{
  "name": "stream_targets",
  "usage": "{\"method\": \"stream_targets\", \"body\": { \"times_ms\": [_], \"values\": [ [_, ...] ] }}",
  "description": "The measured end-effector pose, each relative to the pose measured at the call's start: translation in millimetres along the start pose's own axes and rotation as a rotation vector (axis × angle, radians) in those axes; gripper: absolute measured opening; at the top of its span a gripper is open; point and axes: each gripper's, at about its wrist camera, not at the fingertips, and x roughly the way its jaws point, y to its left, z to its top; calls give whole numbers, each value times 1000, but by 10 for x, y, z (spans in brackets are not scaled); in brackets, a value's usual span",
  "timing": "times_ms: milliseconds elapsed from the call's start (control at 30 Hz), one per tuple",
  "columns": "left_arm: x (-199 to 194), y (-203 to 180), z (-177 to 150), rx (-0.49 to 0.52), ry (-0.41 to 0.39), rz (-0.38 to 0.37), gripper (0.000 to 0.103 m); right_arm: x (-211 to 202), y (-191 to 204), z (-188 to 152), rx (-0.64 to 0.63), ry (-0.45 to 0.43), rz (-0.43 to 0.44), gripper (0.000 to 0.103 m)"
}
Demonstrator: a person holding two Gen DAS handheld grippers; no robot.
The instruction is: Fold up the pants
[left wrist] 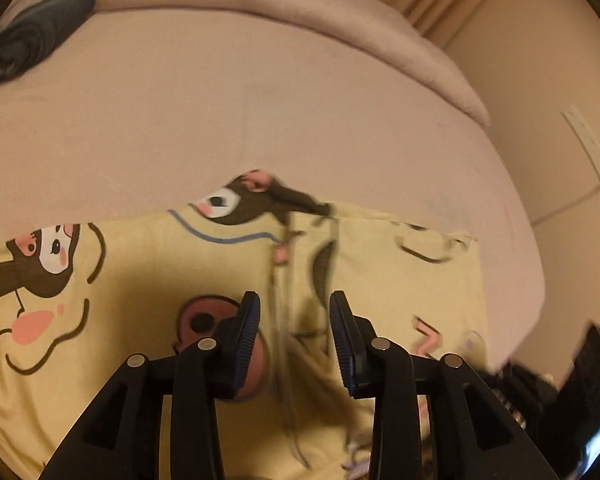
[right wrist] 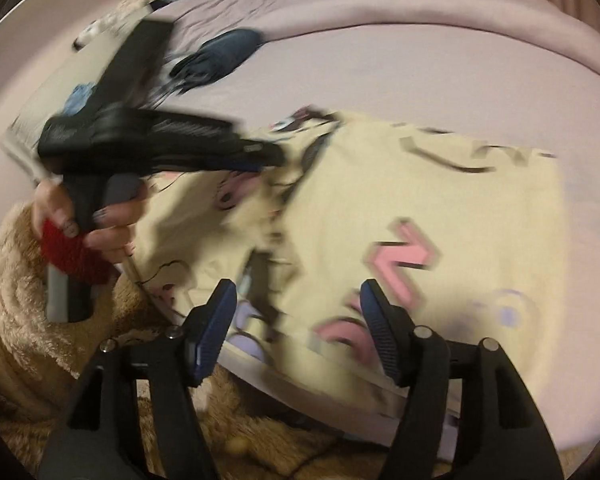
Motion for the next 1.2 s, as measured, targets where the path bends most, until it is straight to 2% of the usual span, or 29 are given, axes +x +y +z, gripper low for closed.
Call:
{"method": "stream_targets", "body": {
  "times_ms": [33, 100, 133, 200, 267, 400, 533, 567, 633, 800, 867, 933, 1000, 1067, 1133, 1200],
  "values": [
    [-25, -1, -54, 8, 0, -17, 38, -15, -77, -30, 17, -2, -46, 73],
    [42, -153, -181, 33, 25, -52, 38, 55, -215, -43, 68, 43, -104, 73],
    [79, -184, -262, 45, 54, -46, 38, 108, -287, -94, 103, 77, -117, 72],
    [170, -166, -416, 69, 103, 7, 38, 58, -258, -157, 93, 27, -120, 72],
    [216, -260, -446, 107, 46, 36, 38, 79, -230, -195, 70, 32, -145, 72],
    [226, -448, -627, 153, 41, 108, 38, 114, -156, -165, 58, 33, -179, 72],
    [231, -484, -821, 145, 43, 156, 38, 148, -139, -67, 61, 38, -187, 72],
    [252, -433, -892, 123, 76, 149, 38, 194, -127, -50, 64, 39, -189, 72],
    [215, -311, -977, 98, 49, 119, 38, 196, -79, -71, 63, 44, -191, 72],
    [53, -153, -1149, 44, 64, 67, 38, 109, -125, -153, 64, 67, -187, 72],
    [17, -141, -1157, 29, 86, 60, 38, 57, -124, -162, 66, 99, -183, 72],
    [-118, -98, -1095, 14, 87, 40, 38, -55, -169, -124, 97, 113, -137, 71],
    [-285, -166, -930, 27, 29, 3, 38, -178, -236, -47, 123, 77, -119, 71],
    [-350, -237, -788, 64, -12, -20, 38, -293, -332, 62, 130, 6, -152, 72],
    [-285, -383, -538, 110, -34, -9, 38, -286, -454, 139, 165, -27, -192, 71],
    [-177, -565, -333, 151, -41, -52, 38, -187, -566, 145, 209, -32, -173, 52]
  ]
}}
